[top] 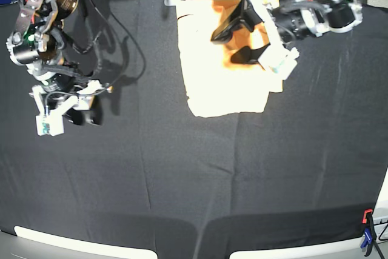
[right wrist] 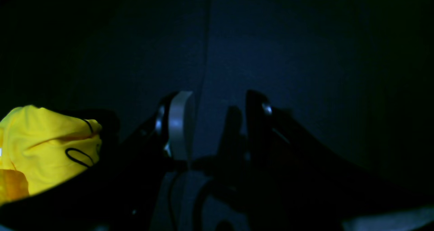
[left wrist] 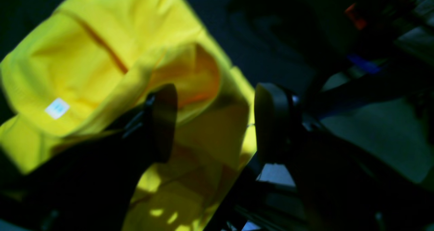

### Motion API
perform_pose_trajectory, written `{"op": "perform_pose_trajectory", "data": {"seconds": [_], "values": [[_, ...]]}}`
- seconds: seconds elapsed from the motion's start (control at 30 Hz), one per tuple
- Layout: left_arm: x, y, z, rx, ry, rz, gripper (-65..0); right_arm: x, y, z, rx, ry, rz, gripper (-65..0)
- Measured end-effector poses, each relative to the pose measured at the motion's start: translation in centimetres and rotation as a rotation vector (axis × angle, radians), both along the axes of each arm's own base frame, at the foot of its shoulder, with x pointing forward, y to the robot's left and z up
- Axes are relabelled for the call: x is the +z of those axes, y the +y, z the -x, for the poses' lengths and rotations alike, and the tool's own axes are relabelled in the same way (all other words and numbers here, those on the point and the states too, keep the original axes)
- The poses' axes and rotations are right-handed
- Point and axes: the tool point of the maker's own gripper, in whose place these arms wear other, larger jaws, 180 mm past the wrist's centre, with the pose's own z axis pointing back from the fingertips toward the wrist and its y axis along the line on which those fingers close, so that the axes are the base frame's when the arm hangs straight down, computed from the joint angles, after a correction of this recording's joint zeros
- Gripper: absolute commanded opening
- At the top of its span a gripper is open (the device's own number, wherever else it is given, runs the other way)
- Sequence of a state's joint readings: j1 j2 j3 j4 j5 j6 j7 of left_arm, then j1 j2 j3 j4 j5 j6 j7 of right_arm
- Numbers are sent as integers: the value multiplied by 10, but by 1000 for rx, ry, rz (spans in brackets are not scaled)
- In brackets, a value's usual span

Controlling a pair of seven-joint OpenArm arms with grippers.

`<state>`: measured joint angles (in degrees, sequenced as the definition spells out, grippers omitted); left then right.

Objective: Layout the t-shirt on the table in an organized manner, then fold the t-shirt properly
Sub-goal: 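Release the shirt and lift both grippers away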

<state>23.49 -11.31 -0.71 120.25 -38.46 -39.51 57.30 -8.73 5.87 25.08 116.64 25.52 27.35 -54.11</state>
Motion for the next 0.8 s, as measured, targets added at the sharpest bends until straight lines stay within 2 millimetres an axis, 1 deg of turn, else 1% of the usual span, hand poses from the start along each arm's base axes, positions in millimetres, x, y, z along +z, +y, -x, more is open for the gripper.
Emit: {"op": "perform_pose_trajectory", "data": {"seconds": [0.03, 0.1, 0.13, 0.23, 0.27, 0.3, 0.37, 0.5, 0.63, 0.7, 0.8], "values": [[0, 0, -1, 2, -4, 0, -444, 0, 0, 0, 0, 0, 0, -404], [2, 0, -1, 4, -8, 7, -630, 0, 0, 0, 0, -1, 0, -404], [3, -1, -1, 3, -7, 15, -650, 0, 0, 0, 0, -1, 0, -404], [13, -4, -1, 9, -4, 91, -650, 0, 0, 0, 0, -1, 0, -404], [16, 0, -2, 24, -2, 106, -650, 0, 0, 0, 0, -1, 0, -404], [14, 6, 0, 38, 13, 101, -650, 0, 0, 0, 0, -1, 0, -404], [3, 25, 5, 80, 59, 60, -650, 0, 0, 0, 0, 0, 0, -404], [-16, 78, 18, 227, 129, -35, -650, 0, 1, 0, 2, -1, 0, -404], [-32, 127, 31, 340, 172, -181, -650, 0, 1, 0, 3, 0, -1, -404], [-45, 142, 39, 373, 214, -223, -650, 2, 4, -1, 11, -8, -20, -404], [-71, 152, 52, 400, 308, -231, -650, 3, 6, -1, 15, -12, -31, -404]]}}
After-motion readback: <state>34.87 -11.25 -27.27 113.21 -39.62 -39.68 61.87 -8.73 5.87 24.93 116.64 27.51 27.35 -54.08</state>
